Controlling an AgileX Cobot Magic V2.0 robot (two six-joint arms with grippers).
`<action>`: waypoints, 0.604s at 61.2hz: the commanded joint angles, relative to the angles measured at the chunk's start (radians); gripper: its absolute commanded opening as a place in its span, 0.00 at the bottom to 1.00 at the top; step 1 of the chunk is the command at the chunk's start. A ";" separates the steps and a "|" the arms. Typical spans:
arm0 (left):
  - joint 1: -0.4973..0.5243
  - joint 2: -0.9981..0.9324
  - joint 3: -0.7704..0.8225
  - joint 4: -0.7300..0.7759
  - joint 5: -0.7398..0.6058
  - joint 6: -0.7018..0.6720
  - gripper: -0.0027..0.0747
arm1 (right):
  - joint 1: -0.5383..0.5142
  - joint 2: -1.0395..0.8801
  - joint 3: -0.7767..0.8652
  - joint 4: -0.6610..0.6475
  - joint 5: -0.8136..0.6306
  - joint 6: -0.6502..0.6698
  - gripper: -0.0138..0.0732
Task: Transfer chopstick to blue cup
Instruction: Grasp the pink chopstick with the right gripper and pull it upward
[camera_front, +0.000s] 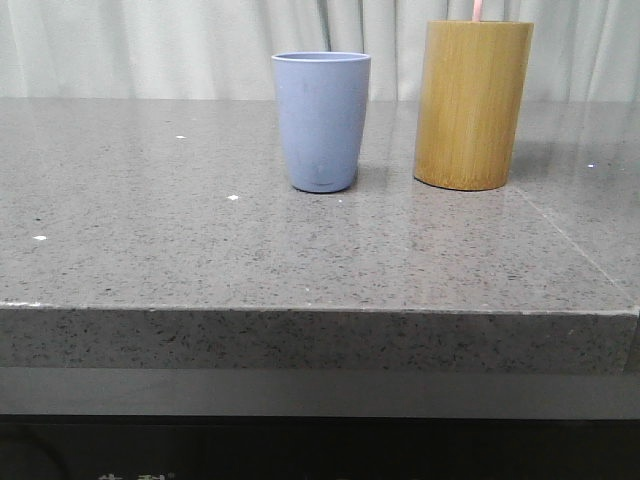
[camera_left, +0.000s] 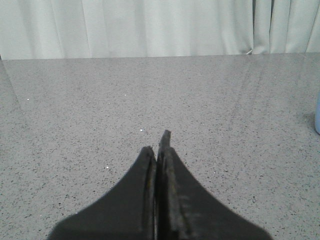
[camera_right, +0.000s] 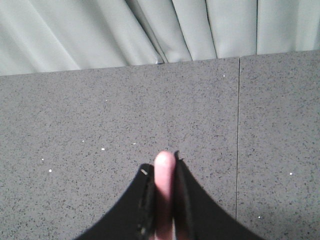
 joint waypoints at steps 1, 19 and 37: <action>0.000 0.010 -0.025 -0.005 -0.083 -0.009 0.01 | -0.003 -0.077 -0.037 -0.008 -0.085 -0.008 0.20; 0.000 0.010 -0.024 -0.005 -0.083 -0.009 0.01 | -0.003 -0.187 -0.037 -0.045 -0.129 -0.008 0.20; 0.000 0.010 -0.023 -0.005 -0.083 -0.009 0.01 | -0.003 -0.281 -0.037 -0.121 -0.259 -0.008 0.20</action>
